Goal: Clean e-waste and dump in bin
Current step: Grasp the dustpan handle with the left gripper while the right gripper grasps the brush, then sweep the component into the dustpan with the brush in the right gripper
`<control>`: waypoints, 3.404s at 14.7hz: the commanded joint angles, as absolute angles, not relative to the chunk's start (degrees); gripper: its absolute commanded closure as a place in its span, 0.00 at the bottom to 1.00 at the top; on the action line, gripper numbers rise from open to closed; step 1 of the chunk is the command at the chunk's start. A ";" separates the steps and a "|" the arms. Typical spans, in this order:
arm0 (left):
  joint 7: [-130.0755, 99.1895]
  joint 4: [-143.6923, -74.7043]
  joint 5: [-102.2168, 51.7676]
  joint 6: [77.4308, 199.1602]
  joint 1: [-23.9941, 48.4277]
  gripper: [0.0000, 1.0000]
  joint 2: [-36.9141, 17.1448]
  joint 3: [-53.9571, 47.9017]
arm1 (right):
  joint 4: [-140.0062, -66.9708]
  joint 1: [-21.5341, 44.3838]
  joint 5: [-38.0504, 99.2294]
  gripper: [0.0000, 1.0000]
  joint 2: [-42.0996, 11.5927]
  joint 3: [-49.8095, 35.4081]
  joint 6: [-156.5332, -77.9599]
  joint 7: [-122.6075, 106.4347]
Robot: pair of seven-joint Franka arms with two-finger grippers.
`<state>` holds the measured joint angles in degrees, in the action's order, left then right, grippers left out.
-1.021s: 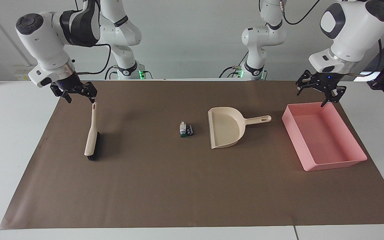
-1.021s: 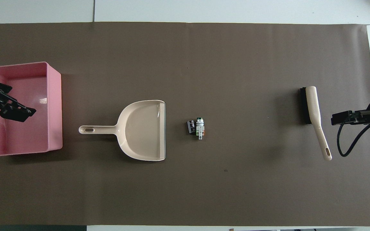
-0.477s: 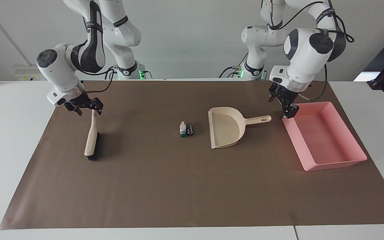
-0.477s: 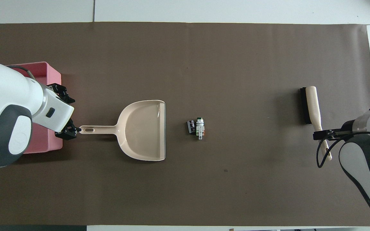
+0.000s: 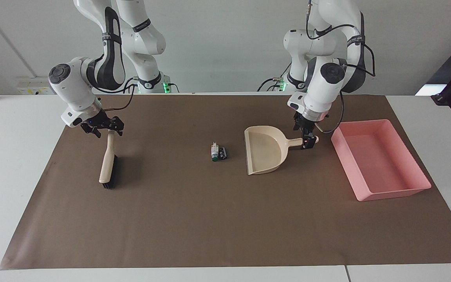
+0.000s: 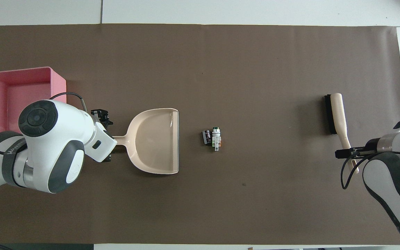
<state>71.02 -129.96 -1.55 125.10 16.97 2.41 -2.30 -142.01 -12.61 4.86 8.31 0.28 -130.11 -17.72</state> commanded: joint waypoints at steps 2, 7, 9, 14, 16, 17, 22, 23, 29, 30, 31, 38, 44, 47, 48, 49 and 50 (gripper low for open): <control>71.28 -134.30 -1.93 130.77 18.37 0.01 2.90 -1.84 | -142.47 -13.53 6.77 0.10 8.26 -0.26 -131.48 -19.42; 67.24 -134.21 -1.93 132.54 18.98 0.04 1.23 -1.85 | -142.47 -13.45 6.94 0.34 8.17 -0.26 -131.75 -19.42; 66.36 -134.21 -1.93 133.33 19.60 0.08 1.23 -1.85 | -142.47 -13.27 6.94 0.66 8.17 -0.26 -131.66 -19.34; 66.36 -134.21 -1.93 133.59 19.60 0.32 1.23 -1.85 | -139.93 -12.75 7.21 1.00 7.38 -0.35 -129.56 -17.67; 66.36 -134.21 -1.93 133.59 19.60 0.79 1.23 -1.85 | -138.35 -12.39 7.21 1.00 7.73 -0.88 -127.10 -15.48; 66.36 -134.21 -1.93 133.59 19.60 0.88 1.23 -1.85 | -136.60 -11.52 7.21 1.00 8.08 -1.05 -124.91 -13.73; 66.53 -131.93 -1.93 132.20 19.60 1.00 0.79 -1.76 | -128.94 -1.16 6.51 1.00 8.00 -1.14 -116.98 -0.64; 66.79 -130.79 -1.93 130.71 19.51 1.00 0.79 -1.67 | -128.94 0.86 6.50 1.00 7.91 -1.14 -117.59 2.52; 58.40 -127.18 2.43 121.64 21.88 1.00 1.05 -1.76 | -129.46 19.66 1.85 1.00 6.77 -1.14 -118.30 22.38; 56.79 -127.61 5.94 121.90 22.75 1.00 1.23 -1.93 | -129.55 21.69 1.76 1.00 6.25 -1.14 -119.00 24.85; 56.69 -127.62 6.67 122.77 23.81 1.00 1.14 -1.93 | -129.81 23.62 1.84 1.00 5.81 -1.14 -119.61 26.79; 56.86 -125.60 9.67 123.75 27.07 1.00 -2.81 -1.93 | -131.48 32.95 1.84 1.00 3.96 -1.23 -122.78 32.34; 56.69 -125.33 9.76 122.17 28.21 1.00 -3.52 -1.85 | -131.22 35.95 1.93 1.00 0.62 -1.23 -124.98 32.43; 56.60 -125.33 9.84 121.29 28.21 1.00 -3.52 -1.85 | -130.35 38.93 2.90 1.00 -2.62 -1.67 -128.40 32.87; 56.60 -125.33 9.84 120.94 28.21 1.00 -3.43 -1.85 | -129.04 40.07 4.03 1.00 -4.55 -1.76 -129.28 33.13; 56.51 -125.33 9.84 120.42 28.21 1.00 -3.43 -1.85 | -127.54 40.69 6.31 1.00 -6.14 -1.76 -130.24 33.13; 56.34 -125.42 9.84 120.32 28.30 1.00 -3.43 -1.85 | -125.53 40.78 8.24 1.00 -7.20 -1.84 -130.34 33.05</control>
